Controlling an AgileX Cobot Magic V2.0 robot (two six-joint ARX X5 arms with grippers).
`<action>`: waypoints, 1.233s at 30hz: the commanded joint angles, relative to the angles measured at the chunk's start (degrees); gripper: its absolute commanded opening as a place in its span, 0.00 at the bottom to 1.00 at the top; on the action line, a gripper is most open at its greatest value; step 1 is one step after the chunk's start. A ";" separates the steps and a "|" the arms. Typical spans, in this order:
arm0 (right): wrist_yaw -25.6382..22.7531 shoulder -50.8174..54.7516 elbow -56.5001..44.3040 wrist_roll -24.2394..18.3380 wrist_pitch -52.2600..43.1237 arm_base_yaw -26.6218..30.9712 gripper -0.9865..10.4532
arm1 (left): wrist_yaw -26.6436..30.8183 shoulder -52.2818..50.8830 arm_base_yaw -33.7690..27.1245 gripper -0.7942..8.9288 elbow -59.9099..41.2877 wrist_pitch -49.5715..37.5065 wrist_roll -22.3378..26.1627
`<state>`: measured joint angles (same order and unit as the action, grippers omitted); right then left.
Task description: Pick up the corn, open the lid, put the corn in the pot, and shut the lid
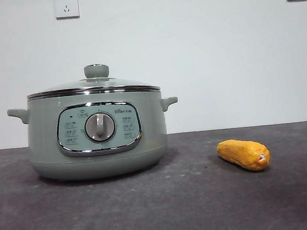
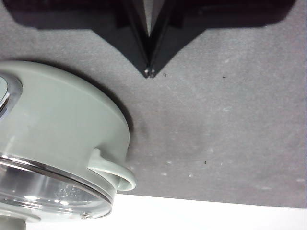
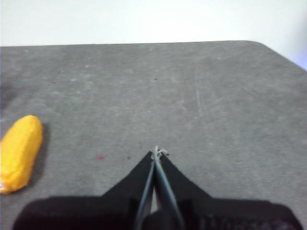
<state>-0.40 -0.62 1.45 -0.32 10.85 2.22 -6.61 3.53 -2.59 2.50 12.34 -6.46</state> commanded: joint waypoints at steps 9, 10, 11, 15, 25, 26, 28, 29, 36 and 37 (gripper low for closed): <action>6.58 -0.83 7.61 13.11 -3.13 0.02 0.08 | -5.73 1.31 0.00 0.08 10.80 3.39 -7.52; 7.21 -1.38 9.05 13.79 -2.80 0.02 0.08 | -6.12 1.84 0.00 0.08 12.33 3.96 -7.52; 8.04 -2.05 10.58 14.29 -2.36 0.02 0.08 | -6.71 2.36 0.00 0.08 13.97 4.63 -7.48; 11.65 -6.29 19.32 15.32 2.40 0.02 0.08 | -9.49 5.95 0.02 0.08 22.43 9.29 -7.10; 22.38 -21.66 42.97 5.77 28.30 0.00 0.08 | -19.37 18.38 0.00 0.08 42.82 29.11 0.92; 22.95 -23.17 44.96 4.76 31.12 0.00 0.08 | -19.56 19.56 0.00 0.08 44.57 31.41 2.16; 24.06 -26.56 49.18 2.64 36.87 0.00 0.08 | -20.50 22.12 0.00 0.08 48.37 36.28 4.90; 24.55 -27.98 50.82 1.95 39.06 0.00 0.08 | -21.03 23.10 0.02 0.08 49.81 37.94 5.90; 30.95 -36.70 60.50 -3.91 52.50 0.00 0.08 | -27.71 27.17 0.07 0.08 55.78 42.47 7.80; 31.32 -37.51 61.24 -4.46 53.48 0.00 0.08 | -28.50 27.34 0.07 0.08 55.89 42.49 7.80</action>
<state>30.41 -37.65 62.15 -2.42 63.77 2.22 -34.37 30.81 -2.57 58.30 54.83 0.10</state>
